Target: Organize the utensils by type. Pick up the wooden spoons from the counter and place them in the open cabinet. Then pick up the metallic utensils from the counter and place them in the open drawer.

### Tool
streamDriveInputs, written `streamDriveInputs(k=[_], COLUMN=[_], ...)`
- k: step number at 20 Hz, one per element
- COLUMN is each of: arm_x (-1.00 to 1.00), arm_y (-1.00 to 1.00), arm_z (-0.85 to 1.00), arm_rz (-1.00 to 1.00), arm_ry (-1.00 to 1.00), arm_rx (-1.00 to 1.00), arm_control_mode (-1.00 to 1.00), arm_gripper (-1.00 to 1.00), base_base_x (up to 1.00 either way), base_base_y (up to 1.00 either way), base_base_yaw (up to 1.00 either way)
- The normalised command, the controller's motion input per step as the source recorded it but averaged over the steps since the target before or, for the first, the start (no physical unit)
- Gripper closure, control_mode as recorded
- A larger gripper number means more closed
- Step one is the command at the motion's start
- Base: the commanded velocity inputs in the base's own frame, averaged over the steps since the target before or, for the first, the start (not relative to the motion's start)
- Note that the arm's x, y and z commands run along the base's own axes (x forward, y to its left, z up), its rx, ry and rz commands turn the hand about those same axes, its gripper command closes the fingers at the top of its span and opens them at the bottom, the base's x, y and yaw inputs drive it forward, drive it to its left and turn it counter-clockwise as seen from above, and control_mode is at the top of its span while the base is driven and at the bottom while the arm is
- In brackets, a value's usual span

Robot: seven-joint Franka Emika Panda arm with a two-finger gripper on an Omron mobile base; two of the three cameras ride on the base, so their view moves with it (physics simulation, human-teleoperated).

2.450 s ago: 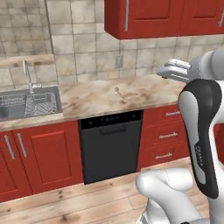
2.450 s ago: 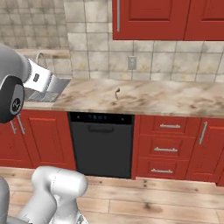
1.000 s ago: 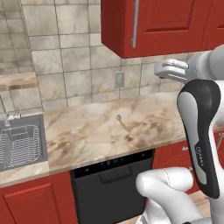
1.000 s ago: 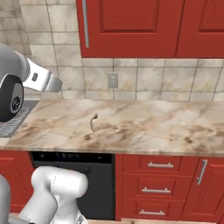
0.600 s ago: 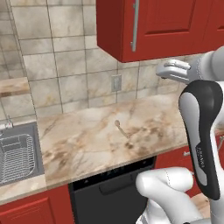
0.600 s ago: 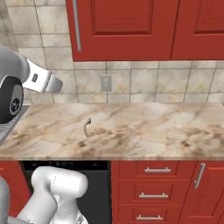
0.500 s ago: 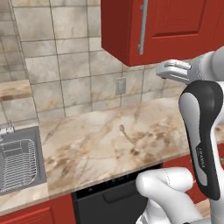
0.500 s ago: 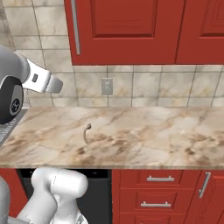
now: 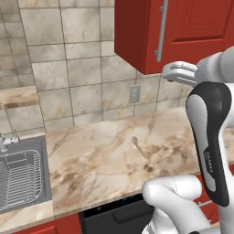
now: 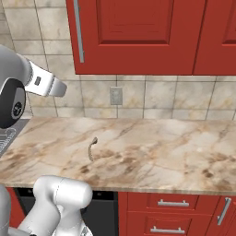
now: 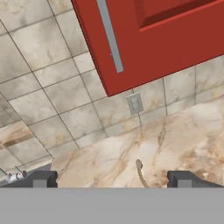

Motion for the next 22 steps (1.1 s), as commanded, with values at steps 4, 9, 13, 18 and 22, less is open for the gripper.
streamDriveInputs(k=[4,9,13,18,22], arm_x=[0.00,0.00,0.05,0.27,0.26], arm_y=[0.00,0.00,0.00,0.00,-0.02], arm_z=[0.00,0.00,-0.09,-0.65,-0.91], arm_rz=[0.00,0.00,0.02,0.09,0.09], arm_ry=[0.00,0.00,0.10,0.46,0.42], arm_rx=[0.00,0.00,0.00,0.00,0.00], arm_control_mode=[1.00,1.00,-1.00,-1.00,-1.00], arm_gripper=[-1.00,-1.00,-1.00,-1.00,-1.00], base_base_x=[0.00,0.05,0.06,0.00,0.00], base_base_y=[0.00,0.00,0.00,0.00,0.00], base_base_yaw=[0.00,0.00,0.04,0.00,0.00])
